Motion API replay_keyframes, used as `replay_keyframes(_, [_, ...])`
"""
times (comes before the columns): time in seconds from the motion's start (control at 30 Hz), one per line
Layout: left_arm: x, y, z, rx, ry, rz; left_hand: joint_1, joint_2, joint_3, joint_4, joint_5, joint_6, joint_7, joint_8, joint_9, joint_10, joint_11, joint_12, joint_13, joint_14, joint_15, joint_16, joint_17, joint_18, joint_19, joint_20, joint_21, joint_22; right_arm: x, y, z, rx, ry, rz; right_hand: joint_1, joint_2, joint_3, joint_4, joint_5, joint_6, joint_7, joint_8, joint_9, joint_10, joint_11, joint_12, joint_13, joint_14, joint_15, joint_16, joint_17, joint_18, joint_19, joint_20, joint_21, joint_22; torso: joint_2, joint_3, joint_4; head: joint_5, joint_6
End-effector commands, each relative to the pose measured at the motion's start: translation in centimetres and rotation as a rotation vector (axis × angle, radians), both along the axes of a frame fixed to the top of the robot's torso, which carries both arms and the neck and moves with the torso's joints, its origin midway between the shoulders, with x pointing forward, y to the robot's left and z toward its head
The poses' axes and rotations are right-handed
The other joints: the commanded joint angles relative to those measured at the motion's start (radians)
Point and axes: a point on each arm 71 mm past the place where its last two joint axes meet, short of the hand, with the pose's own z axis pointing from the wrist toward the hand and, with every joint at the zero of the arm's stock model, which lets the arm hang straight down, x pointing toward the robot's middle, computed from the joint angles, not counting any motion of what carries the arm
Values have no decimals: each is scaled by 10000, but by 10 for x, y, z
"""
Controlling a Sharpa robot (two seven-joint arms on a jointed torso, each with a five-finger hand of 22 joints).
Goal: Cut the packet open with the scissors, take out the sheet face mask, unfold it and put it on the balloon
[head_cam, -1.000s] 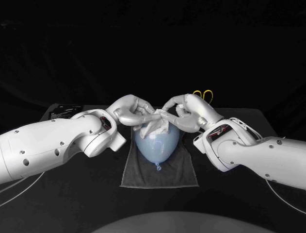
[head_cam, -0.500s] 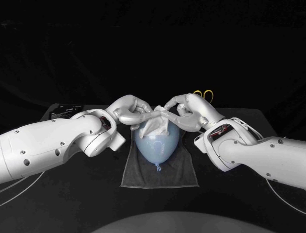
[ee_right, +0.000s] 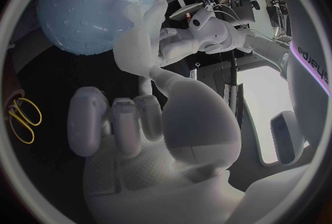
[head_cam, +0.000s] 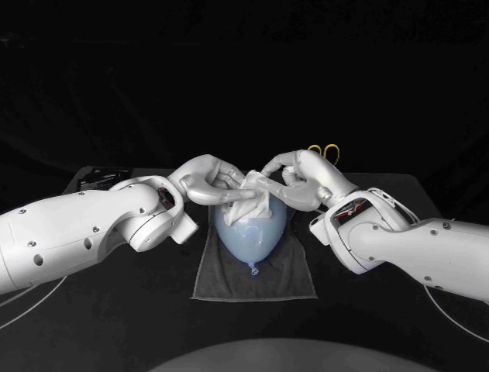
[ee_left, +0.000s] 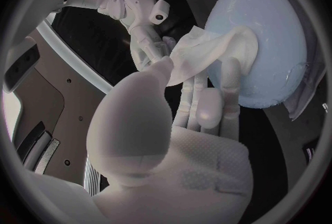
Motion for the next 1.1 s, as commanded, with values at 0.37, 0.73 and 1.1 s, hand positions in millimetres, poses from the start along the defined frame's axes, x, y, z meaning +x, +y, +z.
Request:
replay_keyframes(0.37, [-3, -6, 1, -853, 617, -698, 1527, 1754, 2012, -949, 3, 602, -193, -174, -145, 487, -201, -174, -151, -150, -180, 89, 60, 191, -41, -71, 228, 255, 0, 1, 0, -62, 17, 47, 51, 44, 65, 7, -16, -46, -37, 45, -4, 277, -23, 77, 1585, 1233, -238, 35, 2627, 40, 273, -12, 77, 1980, -5, 9, -10, 24, -40])
replay_keyframes(0.73, [-1, -3, 0, -995, 788, -405, 7, 1679, 3914, -1595, 8, 574, -164, -100, 23, 616, -159, -140, -102, -74, -128, 181, 147, 158, -75, -19, 643, 666, 1, 0, -1, -143, 49, 30, 117, 50, 99, -28, -16, -32, -52, 74, 0, 302, -36, 109, 1618, 1233, -248, 35, 2627, 35, 283, -19, 105, 1987, -1, 11, -8, -7, -53])
replay_keyframes(1.1, [3, 1, -1, -838, 696, 430, -439, 1114, 3117, -2014, 6, 1139, -617, 539, 332, 1579, -602, 208, -14, 649, -513, 467, 1441, -49, 816, -317, 1300, 1698, -1, 2, -1, -151, 90, 288, 148, -12, 92, -60, -18, -52, -46, 85, -2, 257, -39, 44, 1559, 1233, -256, 35, 2627, 51, 254, -25, 24, 1965, 0, 4, -4, 55, -75])
